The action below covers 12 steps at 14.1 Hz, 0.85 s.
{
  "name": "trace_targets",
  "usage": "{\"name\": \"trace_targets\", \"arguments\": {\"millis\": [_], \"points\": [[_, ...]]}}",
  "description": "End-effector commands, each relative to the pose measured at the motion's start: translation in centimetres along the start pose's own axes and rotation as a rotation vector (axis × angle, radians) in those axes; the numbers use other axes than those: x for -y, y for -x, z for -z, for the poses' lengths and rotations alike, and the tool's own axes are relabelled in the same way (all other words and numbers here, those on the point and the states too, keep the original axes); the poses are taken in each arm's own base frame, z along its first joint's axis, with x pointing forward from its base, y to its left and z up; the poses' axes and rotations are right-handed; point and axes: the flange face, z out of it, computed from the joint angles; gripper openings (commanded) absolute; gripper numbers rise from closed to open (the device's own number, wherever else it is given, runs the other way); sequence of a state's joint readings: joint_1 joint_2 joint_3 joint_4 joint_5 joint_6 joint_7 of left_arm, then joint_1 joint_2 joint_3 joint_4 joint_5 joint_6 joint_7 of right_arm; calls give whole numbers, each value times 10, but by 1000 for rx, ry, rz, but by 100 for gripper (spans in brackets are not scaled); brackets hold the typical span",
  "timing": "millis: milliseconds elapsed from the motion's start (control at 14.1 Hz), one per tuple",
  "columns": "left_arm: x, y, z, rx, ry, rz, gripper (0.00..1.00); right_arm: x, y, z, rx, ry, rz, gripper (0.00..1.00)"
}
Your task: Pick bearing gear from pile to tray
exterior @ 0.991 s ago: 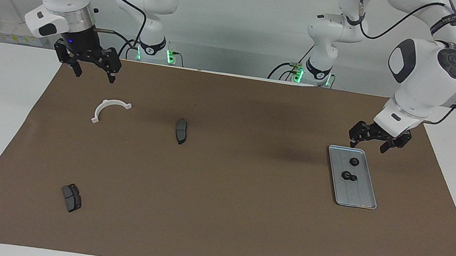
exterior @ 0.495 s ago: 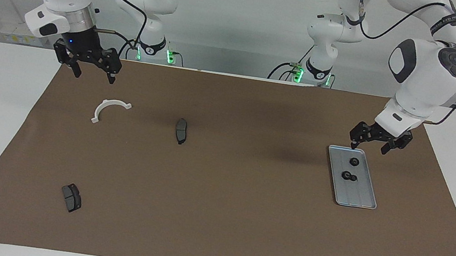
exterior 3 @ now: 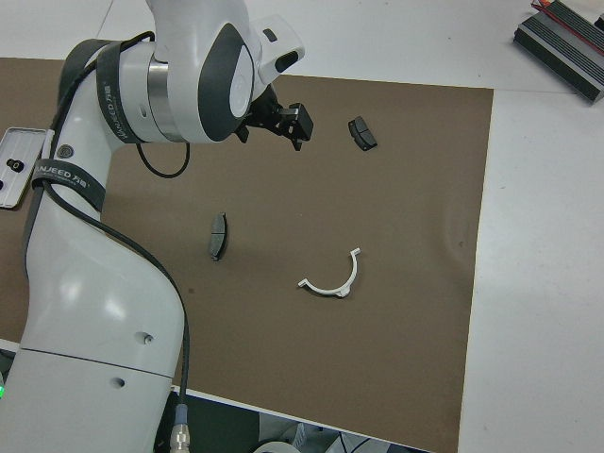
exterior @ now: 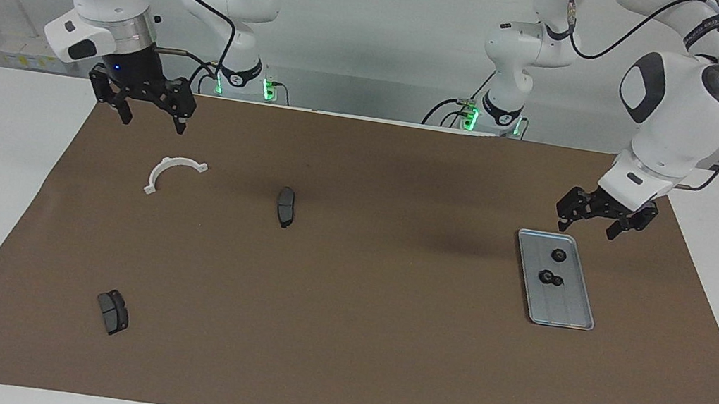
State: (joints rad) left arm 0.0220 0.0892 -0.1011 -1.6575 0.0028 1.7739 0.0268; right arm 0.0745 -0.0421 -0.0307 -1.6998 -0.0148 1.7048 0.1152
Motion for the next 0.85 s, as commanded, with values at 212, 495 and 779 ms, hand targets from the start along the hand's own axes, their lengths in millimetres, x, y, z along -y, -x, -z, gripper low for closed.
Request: {"name": "trace_targets", "arguments": {"millis": [212,495,779], "points": [[-3,16,44,-26,2,13,100,-2,1,0,12,-4,20,100],[-3,16,44,-29,2,13,100,-1,2,-2,17,-4,22,100],[-3,17,44,-32,2,13,100,-1,3,-1,15,-4,20,100]]}}
